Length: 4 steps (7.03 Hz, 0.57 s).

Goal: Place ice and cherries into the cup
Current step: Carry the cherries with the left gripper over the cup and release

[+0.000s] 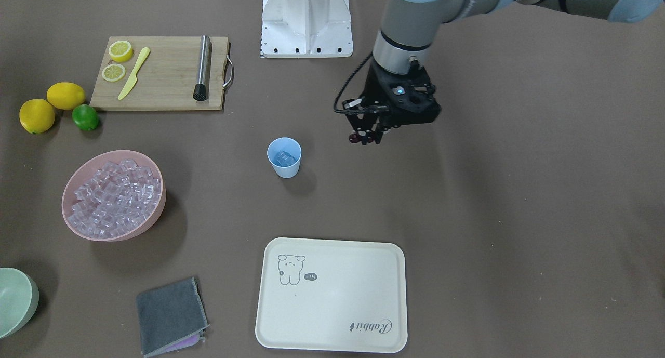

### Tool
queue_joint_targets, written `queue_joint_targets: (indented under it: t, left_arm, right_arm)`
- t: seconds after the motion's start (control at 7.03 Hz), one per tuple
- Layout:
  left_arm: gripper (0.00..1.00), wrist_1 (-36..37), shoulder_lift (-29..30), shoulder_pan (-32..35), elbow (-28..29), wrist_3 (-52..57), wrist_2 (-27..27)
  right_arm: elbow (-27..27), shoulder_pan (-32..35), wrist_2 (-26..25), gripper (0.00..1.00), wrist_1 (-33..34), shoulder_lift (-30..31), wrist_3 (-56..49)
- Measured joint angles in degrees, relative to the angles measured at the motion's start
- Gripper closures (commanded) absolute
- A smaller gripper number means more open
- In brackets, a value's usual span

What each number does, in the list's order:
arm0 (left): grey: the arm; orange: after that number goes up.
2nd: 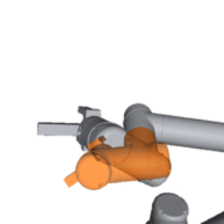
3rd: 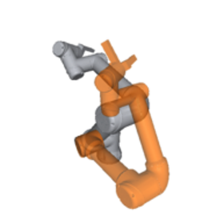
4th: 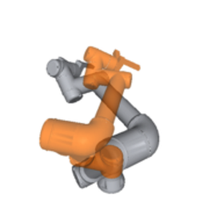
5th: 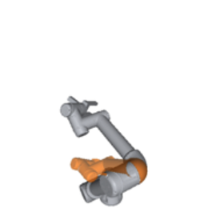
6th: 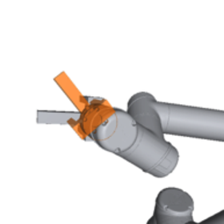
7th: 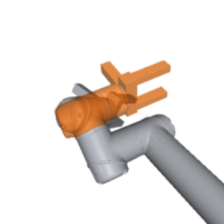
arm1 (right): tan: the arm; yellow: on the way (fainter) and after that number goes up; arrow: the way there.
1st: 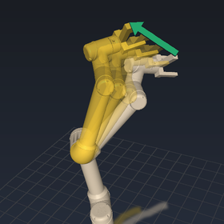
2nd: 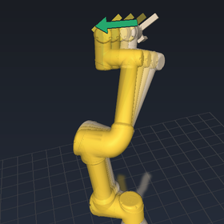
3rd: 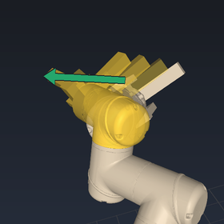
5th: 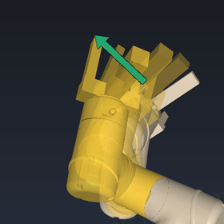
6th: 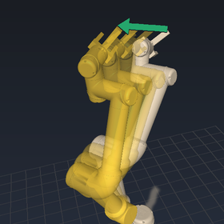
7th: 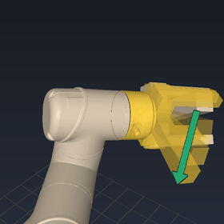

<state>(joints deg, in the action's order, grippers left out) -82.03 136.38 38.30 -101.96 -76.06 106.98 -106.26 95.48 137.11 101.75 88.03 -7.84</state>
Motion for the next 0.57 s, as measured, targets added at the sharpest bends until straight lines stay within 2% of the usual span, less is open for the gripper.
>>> queue_joint_targets:
  t: [0.28,0.57]
  left_arm:
    - [0.69,0.7,5.4,-5.7,4.5,-5.1,-6.8]
    - [0.69,0.2,6.5,-8.8,5.6,-7.3,-10.0]
  right_arm:
    - [-0.2,0.6,-0.1,0.01,1.9,0.2,-0.1]
    - [-0.1,1.1,-0.5,0.01,2.2,0.9,-0.1]
